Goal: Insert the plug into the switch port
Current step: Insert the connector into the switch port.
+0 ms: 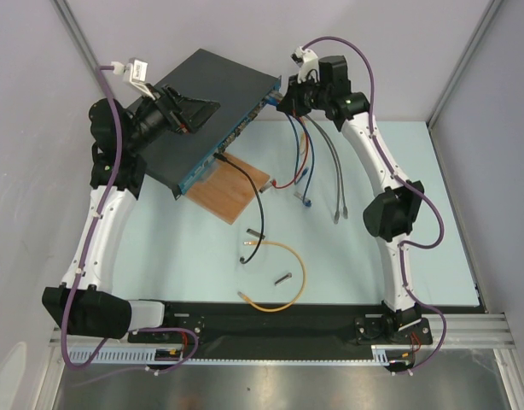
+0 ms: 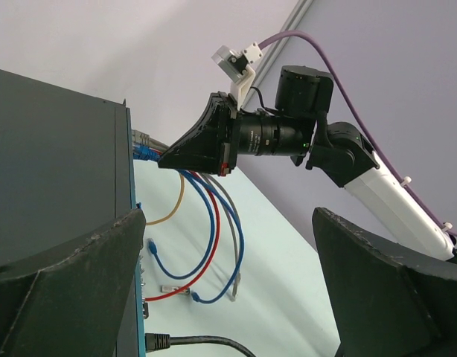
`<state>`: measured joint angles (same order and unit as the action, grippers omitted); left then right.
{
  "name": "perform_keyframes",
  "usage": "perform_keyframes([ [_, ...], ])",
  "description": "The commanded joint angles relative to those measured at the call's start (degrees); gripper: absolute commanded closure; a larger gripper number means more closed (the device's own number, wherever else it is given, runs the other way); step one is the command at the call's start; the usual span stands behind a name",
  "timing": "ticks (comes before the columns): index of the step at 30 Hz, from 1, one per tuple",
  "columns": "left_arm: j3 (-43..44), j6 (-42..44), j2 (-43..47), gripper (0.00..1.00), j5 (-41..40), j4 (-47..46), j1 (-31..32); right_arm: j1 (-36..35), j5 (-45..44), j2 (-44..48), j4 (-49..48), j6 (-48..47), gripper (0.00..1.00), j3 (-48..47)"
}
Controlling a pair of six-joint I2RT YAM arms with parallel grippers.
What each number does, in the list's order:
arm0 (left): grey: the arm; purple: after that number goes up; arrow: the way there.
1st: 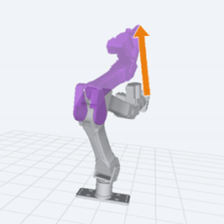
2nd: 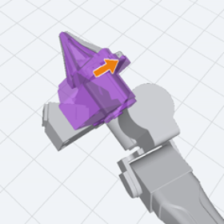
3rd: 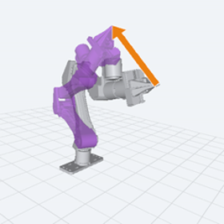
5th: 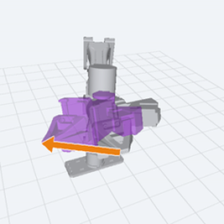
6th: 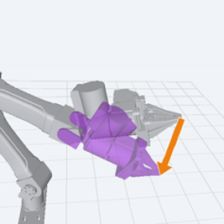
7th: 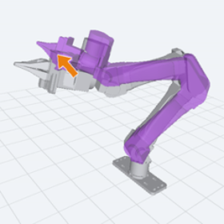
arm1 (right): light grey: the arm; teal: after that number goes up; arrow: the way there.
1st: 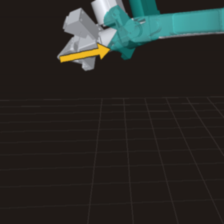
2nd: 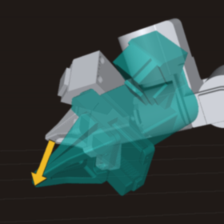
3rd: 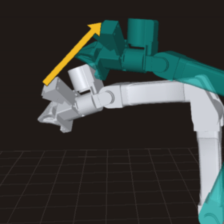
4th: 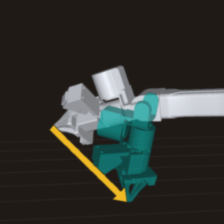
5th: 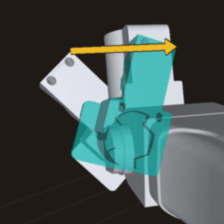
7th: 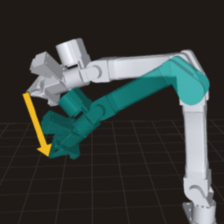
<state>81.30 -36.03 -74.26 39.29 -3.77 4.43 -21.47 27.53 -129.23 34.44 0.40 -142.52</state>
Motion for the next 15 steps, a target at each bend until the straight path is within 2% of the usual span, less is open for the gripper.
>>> perform_keyframes([
  [1, 0.1, -0.7, 0.0, 0.0, 0.9, -2.3, 0.1, -0.3, 1.4, -1.2, 1.2, 1.0, 1.0, -2.3],
  [7, -0.3, -1.4, -0.3, 0.0, 1.1, -3.0, 0.0, -0.4, 1.7, -1.0, 2.9, 1.1, 1.0, -1.9],
  [15, -0.6, -1.9, -0.3, 0.0, 1.0, -3.6, 0.1, 0.3, 2.9, -1.6, -2.4, 4.1, 1.0, -3.4],
])
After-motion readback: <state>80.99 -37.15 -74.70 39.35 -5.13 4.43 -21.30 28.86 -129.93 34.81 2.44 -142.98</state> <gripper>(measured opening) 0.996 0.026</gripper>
